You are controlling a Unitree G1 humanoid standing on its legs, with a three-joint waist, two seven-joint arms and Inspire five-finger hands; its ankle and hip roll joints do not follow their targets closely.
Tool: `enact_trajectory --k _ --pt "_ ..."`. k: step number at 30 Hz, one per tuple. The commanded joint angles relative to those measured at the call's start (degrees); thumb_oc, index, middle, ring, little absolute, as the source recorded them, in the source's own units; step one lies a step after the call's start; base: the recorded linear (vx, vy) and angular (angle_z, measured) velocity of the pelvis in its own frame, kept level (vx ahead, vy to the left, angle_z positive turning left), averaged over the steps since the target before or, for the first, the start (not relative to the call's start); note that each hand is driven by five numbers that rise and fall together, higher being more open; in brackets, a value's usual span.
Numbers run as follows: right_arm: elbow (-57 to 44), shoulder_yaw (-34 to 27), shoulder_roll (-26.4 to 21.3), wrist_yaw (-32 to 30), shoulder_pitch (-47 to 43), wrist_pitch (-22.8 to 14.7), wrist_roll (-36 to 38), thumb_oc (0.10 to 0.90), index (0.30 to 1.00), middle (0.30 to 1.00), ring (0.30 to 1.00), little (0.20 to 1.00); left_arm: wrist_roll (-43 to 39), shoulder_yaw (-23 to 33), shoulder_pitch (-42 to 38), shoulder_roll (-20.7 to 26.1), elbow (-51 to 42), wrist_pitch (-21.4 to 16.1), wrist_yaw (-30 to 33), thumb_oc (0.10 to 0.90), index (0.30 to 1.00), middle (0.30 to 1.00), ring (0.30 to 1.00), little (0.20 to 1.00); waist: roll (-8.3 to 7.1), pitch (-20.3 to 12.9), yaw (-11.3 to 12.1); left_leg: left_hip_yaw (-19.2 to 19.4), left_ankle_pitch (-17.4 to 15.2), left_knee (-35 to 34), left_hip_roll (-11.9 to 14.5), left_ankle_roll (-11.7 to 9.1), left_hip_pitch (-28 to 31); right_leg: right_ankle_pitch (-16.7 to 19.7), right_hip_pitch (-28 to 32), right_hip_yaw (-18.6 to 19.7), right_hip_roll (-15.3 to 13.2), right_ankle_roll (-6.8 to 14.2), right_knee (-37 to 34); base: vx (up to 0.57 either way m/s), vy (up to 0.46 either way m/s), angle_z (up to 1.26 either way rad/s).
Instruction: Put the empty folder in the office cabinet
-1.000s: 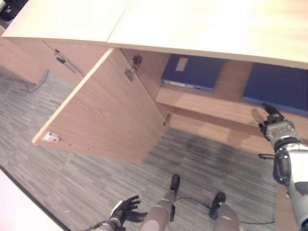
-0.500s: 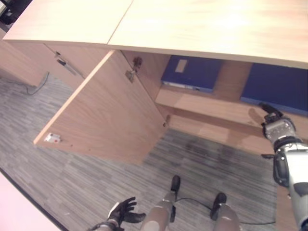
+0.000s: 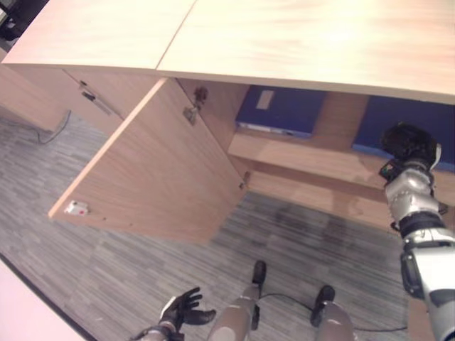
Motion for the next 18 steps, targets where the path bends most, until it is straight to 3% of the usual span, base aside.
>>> enact_trajectory --k 1,3,10,12,18 --pt "-5.43 4.07 -2.19 -2.81 -4.00 -3.53 -9.33 0.400 0.300 0.300 0.300 0.300 -1.11 -1.61 -5.61 -0.40 1.66 -2.91 2.66 0.800 0.900 0.900 0.900 0.900 -2.60 1.52 -0.34 -2.13 -10.30 -1.08 -2.25 -1.07 8.51 0.50 6.98 0.17 2.17 2.03 -10.98 -0.02 0.035 -0.02" --pt "-2.76 6.00 -1.68 -2.79 -5.85 -1.84 -12.16 0.400 0.300 0.300 0.300 0.300 -1.51 -2.37 -8.16 -1.65 2.10 -2.09 2.49 0.800 0.900 0.900 0.900 0.900 -2.47 1.61 -0.74 -1.96 -10.22 -1.06 -2.18 -1.03 8.27 0.60 6.72 0.56 2.29 2.03 -11.10 -0.02 0.035 -0.04" --pt "5.92 10.61 -5.54 -0.48 -7.36 1.27 -16.99 0.400 0.300 0.300 0.300 0.300 -1.38 -4.73 -2.71 -2.13 -1.19 -2.28 1.45 0.800 0.900 0.900 0.900 0.900 -1.10 2.01 0.37 -2.19 -9.94 -1.24 -2.62 -1.04 7.86 0.48 6.27 0.70 1.92 2.28 -11.00 0.00 0.005 -0.05" --pt "8.76 12.40 -9.92 -0.09 -8.00 2.39 -19.64 0.400 0.300 0.300 0.300 0.300 -1.65 -5.18 -1.54 -1.56 -2.11 -2.56 0.75 0.800 0.900 0.900 0.900 0.900 -0.44 2.53 1.08 -3.02 -9.46 -1.28 -3.01 -1.07 7.29 0.56 5.82 -0.03 1.32 2.35 -10.59 -0.01 -0.001 0.02" --pt "9.70 13.18 -15.67 -0.51 -8.15 2.52 -21.49 0.400 0.300 0.300 0.300 0.300 0.20 -6.49 0.78 -1.03 -3.19 -2.77 -0.07 0.800 0.900 0.900 0.900 0.900 0.50 3.25 1.98 -3.64 -9.07 -1.32 -3.45 -1.18 6.28 0.39 5.06 -0.60 0.81 2.41 -10.26 -0.01 -0.010 0.10"
